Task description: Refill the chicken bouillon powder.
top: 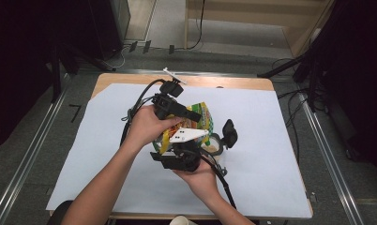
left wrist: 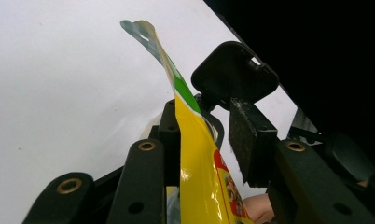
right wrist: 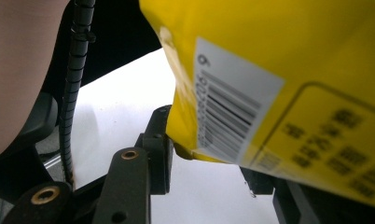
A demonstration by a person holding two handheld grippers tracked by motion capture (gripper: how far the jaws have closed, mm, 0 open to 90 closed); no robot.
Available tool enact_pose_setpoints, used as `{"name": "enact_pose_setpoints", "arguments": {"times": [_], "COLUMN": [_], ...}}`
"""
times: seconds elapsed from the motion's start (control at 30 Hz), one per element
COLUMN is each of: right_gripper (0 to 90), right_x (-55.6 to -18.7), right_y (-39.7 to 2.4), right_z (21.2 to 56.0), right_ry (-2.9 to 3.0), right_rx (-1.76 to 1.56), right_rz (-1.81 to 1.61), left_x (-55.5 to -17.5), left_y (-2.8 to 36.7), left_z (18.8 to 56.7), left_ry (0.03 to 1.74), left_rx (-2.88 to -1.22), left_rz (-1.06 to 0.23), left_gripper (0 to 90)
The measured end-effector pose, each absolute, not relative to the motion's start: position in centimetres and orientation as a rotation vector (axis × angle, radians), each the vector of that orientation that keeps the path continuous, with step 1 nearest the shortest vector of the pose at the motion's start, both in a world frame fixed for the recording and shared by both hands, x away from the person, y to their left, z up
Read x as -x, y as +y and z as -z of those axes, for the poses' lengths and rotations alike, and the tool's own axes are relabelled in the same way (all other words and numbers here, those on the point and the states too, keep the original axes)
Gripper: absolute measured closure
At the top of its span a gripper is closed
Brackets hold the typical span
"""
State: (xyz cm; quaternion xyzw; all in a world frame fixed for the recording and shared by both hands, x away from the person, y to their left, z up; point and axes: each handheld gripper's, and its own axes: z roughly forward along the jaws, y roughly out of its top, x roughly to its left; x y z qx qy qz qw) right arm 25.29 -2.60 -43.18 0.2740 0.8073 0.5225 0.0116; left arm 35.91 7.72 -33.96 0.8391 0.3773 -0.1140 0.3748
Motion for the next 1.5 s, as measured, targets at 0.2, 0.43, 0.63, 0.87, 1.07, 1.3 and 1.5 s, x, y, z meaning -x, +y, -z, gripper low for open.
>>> {"name": "enact_pose_setpoints", "arguments": {"times": [0.2, 0.43, 0.63, 0.87, 1.07, 1.3, 1.5], "right_gripper": [61.0, 61.0, 60.9, 60.9, 60.8, 60.9, 60.9], "right_x": [-25.22, -25.22, -25.12, -25.11, -25.00, -24.97, -24.97], "right_y": [-2.60, -2.66, -2.62, -2.74, -2.76, -2.76, -2.77], "right_z": [43.32, 43.23, 43.27, 43.44, 43.44, 43.44, 43.45], "right_ry": [2.517, 2.523, 2.528, 2.535, 2.531, 2.525, 2.524], "right_rx": [-0.854, -0.853, -0.860, -0.865, -0.867, -0.866, -0.869], "right_rz": [-1.632, -1.627, -1.626, -1.625, -1.626, -1.629, -1.633], "left_x": [-35.86, -35.94, -35.88, -35.88, -35.72, -35.72, -35.72], "left_y": [7.73, 7.75, 7.78, 7.53, 7.42, 7.42, 7.38], "left_z": [34.03, 34.14, 34.24, 34.47, 34.34, 34.31, 34.31], "left_ry": [0.963, 0.965, 0.966, 0.968, 0.965, 0.964, 0.967], "left_rx": [-2.149, -2.141, -2.143, -2.154, -2.156, -2.157, -2.154], "left_rz": [0.294, 0.303, 0.305, 0.308, 0.300, 0.300, 0.301], "left_gripper": [67.0, 67.2, 67.2, 67.2, 67.2, 67.2, 67.1]}}
